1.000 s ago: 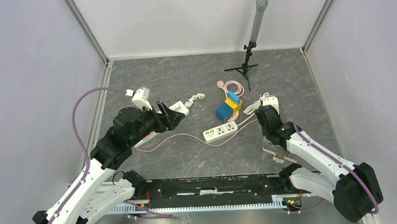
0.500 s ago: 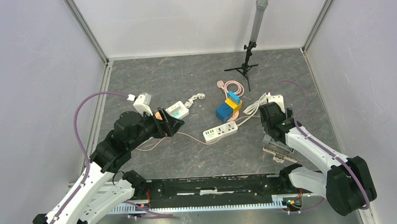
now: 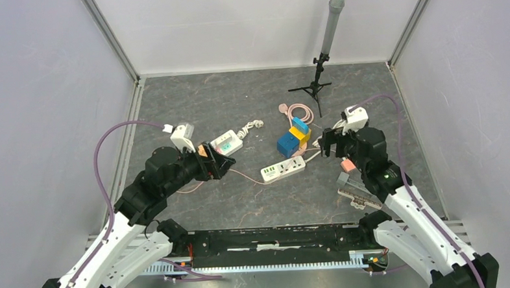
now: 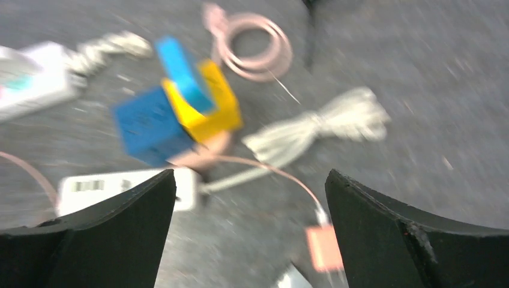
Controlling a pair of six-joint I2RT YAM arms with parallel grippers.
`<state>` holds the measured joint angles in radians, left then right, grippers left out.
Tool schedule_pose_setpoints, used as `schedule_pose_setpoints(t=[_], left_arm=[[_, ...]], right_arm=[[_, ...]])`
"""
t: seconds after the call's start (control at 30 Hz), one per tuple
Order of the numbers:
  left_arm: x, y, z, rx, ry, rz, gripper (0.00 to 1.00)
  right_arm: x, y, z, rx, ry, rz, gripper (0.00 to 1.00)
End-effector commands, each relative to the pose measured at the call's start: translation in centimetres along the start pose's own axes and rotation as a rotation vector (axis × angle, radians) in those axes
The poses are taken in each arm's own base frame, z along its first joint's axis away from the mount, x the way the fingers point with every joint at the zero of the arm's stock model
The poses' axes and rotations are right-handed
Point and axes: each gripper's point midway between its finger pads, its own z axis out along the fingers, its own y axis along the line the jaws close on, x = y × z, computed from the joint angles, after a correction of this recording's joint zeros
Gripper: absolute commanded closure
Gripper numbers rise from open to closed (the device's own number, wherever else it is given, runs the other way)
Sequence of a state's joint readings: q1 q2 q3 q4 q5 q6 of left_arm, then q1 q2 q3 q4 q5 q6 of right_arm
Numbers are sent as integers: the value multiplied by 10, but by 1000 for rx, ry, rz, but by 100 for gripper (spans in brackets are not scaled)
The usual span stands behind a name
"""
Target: Pull the plug off the socket
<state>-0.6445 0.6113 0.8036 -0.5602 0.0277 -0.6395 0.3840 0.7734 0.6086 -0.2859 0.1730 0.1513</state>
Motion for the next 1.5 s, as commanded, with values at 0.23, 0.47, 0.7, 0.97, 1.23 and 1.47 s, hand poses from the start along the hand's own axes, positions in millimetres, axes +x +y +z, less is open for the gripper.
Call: schedule_pose_setpoints(t=[0.23,0.47,0.7,0.97,1.23,1.47], left_arm=[[-4,2,12,-44,24,-21,9],[13,12,14,-85,75,-67,8],[23,20,10,-109,95,-86,6],[21,14,6,-87,94,-103,6],[19,16,13,-120,101,-123,6],[14,18,35,-141,88,-132,5]], right_arm=[[-76,84,42,-413,-267,-32,3],[-52,71,95,-298,-135,-92,11],[-36,80,120,-329,-65,-79,38],[-30,92,126,-382,-42,-25,78],[-27,123,117,-441,-41,111,82],[-6,144,110,-416,19,248,81]])
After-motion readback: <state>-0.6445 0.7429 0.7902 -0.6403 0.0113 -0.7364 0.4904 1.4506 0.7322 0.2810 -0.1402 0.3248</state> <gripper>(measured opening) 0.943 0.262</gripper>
